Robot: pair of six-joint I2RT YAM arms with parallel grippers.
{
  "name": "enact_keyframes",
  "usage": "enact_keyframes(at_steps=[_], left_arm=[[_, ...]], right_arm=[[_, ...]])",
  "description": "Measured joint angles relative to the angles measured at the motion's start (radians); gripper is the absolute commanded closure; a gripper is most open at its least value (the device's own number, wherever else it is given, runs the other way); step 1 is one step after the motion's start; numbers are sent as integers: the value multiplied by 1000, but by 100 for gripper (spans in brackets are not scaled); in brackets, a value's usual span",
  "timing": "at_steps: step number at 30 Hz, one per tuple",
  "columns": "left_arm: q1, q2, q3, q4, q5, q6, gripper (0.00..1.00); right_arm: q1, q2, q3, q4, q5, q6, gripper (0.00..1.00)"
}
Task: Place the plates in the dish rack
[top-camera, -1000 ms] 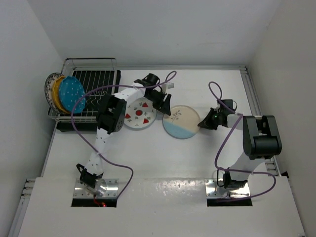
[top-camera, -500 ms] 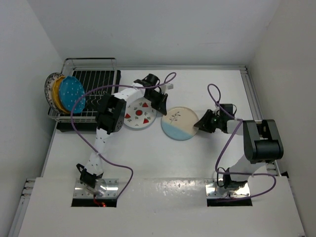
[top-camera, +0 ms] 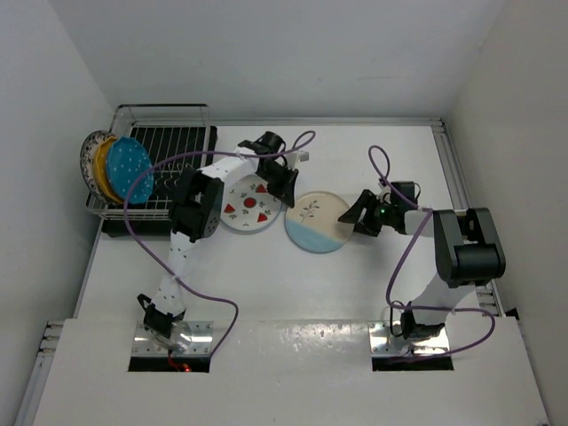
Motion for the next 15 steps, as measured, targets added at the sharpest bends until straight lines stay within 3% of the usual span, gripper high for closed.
enact_keyframes(at_steps=[6,13,15], left_arm=[[-2,-41,-5,-6,9,-2,100],[-31,-84,-1,-27,87,19,100],[-42,-85,-1,-43,108,35,100]], right_arm=[[12,-16,3,-15,22,-6,30],[18,2,13,18,22,-5,30],[18,18,18,49,12,-5,34]])
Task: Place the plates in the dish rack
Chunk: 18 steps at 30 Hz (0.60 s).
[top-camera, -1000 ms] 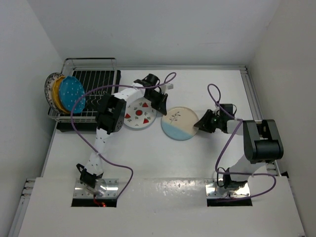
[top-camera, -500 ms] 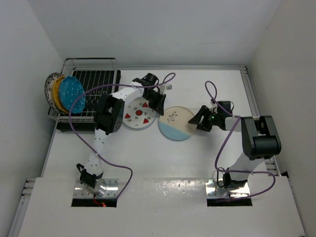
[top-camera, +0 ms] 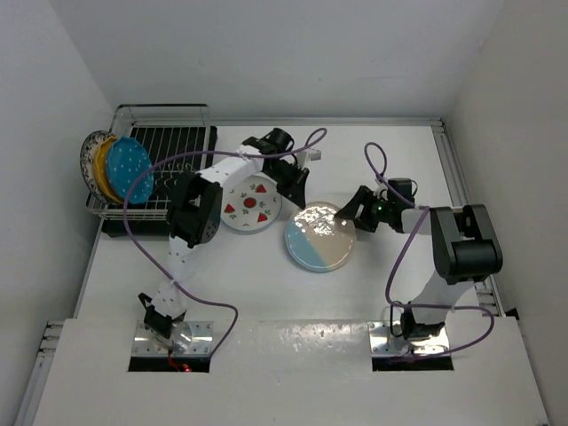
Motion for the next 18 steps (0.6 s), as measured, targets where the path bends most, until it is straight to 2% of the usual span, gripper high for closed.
enact_keyframes(at_steps=[1,3,13,16,18], left_arm=[[-4,0,-1,-5,7,7,100],[-13,0,-5,-11,12,16,100],[-9,0,-23,-15,10,48,100],[-8,0,-16,-17,9,53,100],[-6,1,-5,-22,5,55,100]], right_arm=[[0,10,2,18,-7,0,41],[0,34,4,48,-21,0,47],[0,139,12,154,-253,-26,49],[0,149,6,143,-306,-59,61],[0,154,3,123,-335,-81,76]])
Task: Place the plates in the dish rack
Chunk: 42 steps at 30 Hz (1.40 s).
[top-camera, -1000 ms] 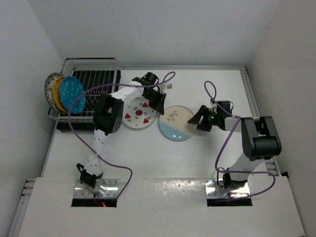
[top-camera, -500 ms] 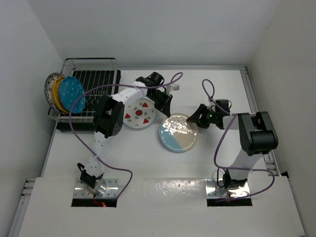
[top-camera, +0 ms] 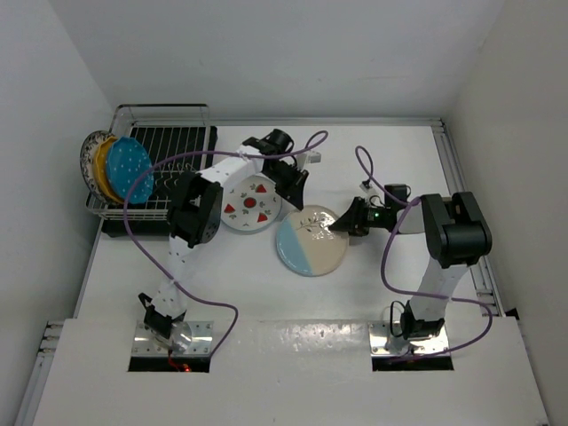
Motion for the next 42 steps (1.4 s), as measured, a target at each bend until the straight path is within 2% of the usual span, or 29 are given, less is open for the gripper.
enact_keyframes(at_steps=[3,6,8,9,12,17,21,24,25,27,28,29,31,32,33,34,36,39,42], left_arm=[[0,7,5,-1,-28,11,100],[6,24,8,2,-23,15,98],[6,26,6,0,-5,29,85],[6,26,3,3,4,42,69],[6,26,0,9,54,80,52],[13,26,-9,4,93,156,47],[20,36,-10,-19,145,209,47],[24,50,-9,-62,209,265,56],[25,53,-8,-81,229,285,71],[33,55,-6,-137,276,312,94],[40,56,-5,-176,317,314,100],[45,55,-2,-207,347,322,100],[47,55,9,-217,357,323,100],[48,55,15,-219,357,312,100],[49,55,23,-221,351,299,100],[50,54,31,-220,342,289,100],[50,54,56,-201,288,253,100],[53,47,112,-199,206,157,100],[74,32,212,-183,82,90,100]], right_arm=[[-2,-1,-1,-3,-84,-32,94],[4,-7,-2,3,-106,-62,100],[5,-11,-10,10,-116,-77,100],[2,-17,-15,13,-124,-77,100],[-6,-31,-42,69,-142,-61,100],[-16,-43,-103,236,-166,-1,100],[-24,-52,-107,365,-179,66,100],[-32,-60,-107,451,-190,106,100],[-32,-61,-107,469,-200,113,100],[-37,-60,-107,492,-227,100,100],[-40,-60,-107,507,-233,84,100],[-44,-60,-105,523,-235,82,99],[-46,-61,-98,530,-233,84,84],[-46,-61,-96,528,-229,77,80],[-46,-65,-95,521,-222,67,59],[-45,-75,-90,487,-202,68,44],[-43,-111,-62,376,-135,42,26],[-39,-187,-1,171,15,-23,19],[-43,-267,55,8,223,-65,19]])
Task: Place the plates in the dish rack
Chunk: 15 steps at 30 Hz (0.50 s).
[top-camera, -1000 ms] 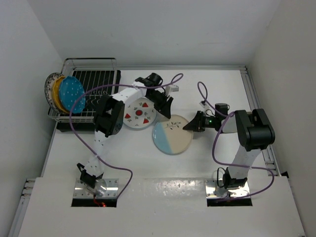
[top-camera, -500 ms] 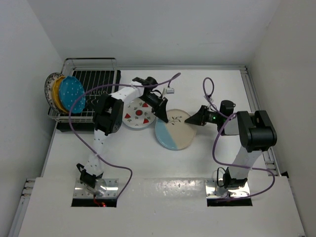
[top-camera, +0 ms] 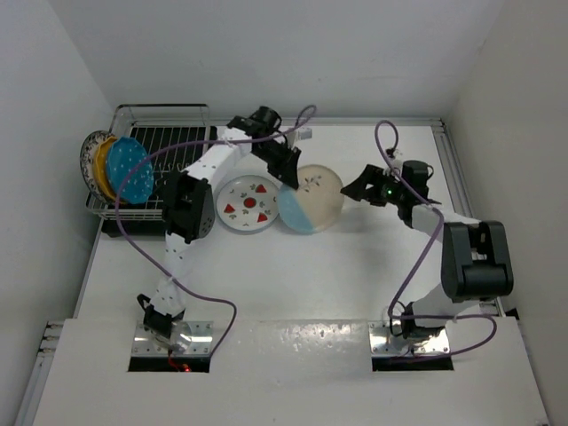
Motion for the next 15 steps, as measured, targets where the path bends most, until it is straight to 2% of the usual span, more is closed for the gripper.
enact_keyframes(at_steps=[2,6,11,15], left_arm=[[26,-25,58,35,-109,-25,100],[124,-137,129,91,-316,-51,100],[272,-279,263,103,-544,-50,100],[372,-397,282,101,-723,-18,100]], right_arm=[[-15,-62,8,-69,145,-7,19],[-34,-163,7,-145,320,-9,19],[2,-228,8,-194,426,-35,19],[55,-232,9,-232,468,-51,19]])
